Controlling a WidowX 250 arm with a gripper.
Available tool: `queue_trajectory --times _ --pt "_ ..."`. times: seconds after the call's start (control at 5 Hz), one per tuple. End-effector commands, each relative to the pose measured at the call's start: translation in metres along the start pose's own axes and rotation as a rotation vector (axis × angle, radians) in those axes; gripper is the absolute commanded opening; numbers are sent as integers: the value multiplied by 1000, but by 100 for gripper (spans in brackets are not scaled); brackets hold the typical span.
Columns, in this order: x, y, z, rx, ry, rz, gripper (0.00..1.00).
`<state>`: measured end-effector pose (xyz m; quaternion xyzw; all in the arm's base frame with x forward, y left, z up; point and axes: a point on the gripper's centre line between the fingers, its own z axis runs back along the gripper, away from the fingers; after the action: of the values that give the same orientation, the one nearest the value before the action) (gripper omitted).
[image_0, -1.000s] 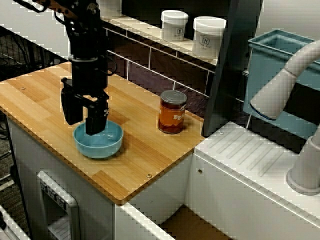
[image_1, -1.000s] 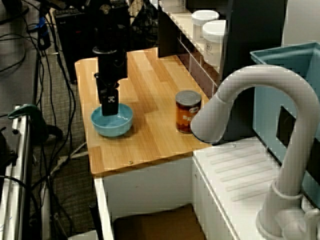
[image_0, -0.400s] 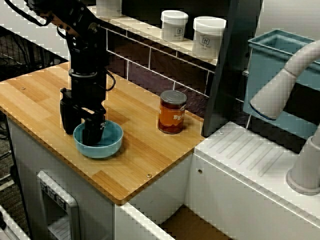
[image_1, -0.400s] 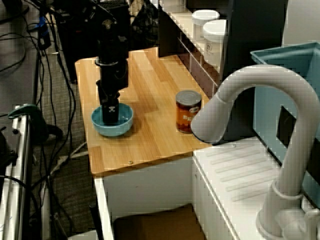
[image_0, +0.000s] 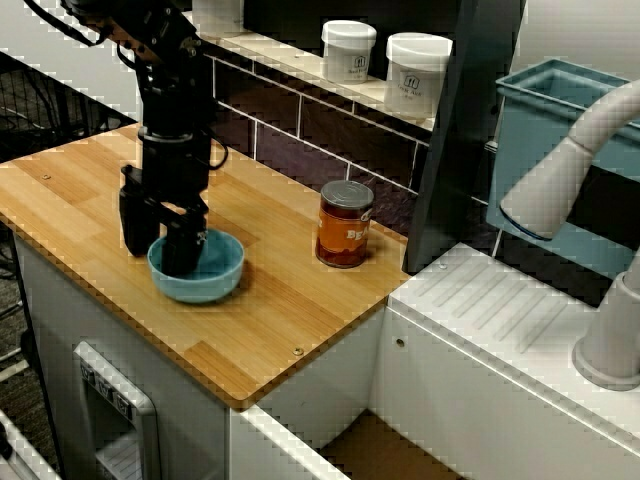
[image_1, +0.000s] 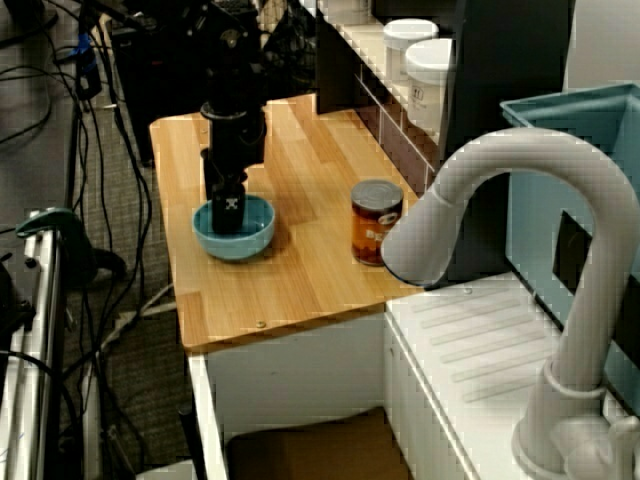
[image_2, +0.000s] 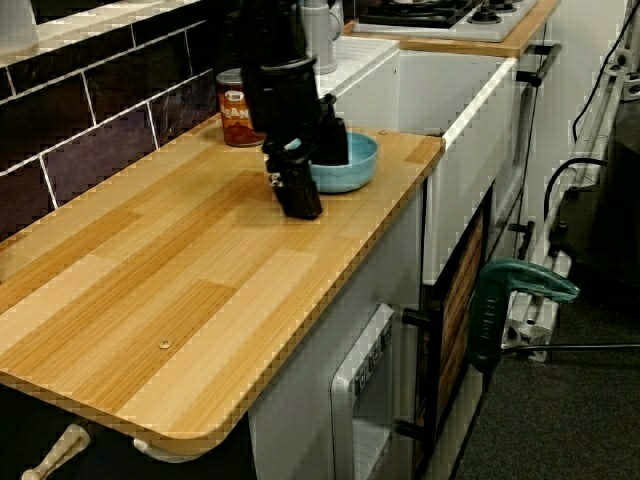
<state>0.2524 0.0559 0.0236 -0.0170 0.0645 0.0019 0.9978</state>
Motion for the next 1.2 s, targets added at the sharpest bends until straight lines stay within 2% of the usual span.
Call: queue_trajectory --times 0.0,0.4,0.8,1.0 --pt "22 47 23 -3 23 9 100" --pt "39 86 45 -27 44 24 100" --pt "49 102 58 -31 47 30 100" --pt "44 103 67 -42 38 17 100"
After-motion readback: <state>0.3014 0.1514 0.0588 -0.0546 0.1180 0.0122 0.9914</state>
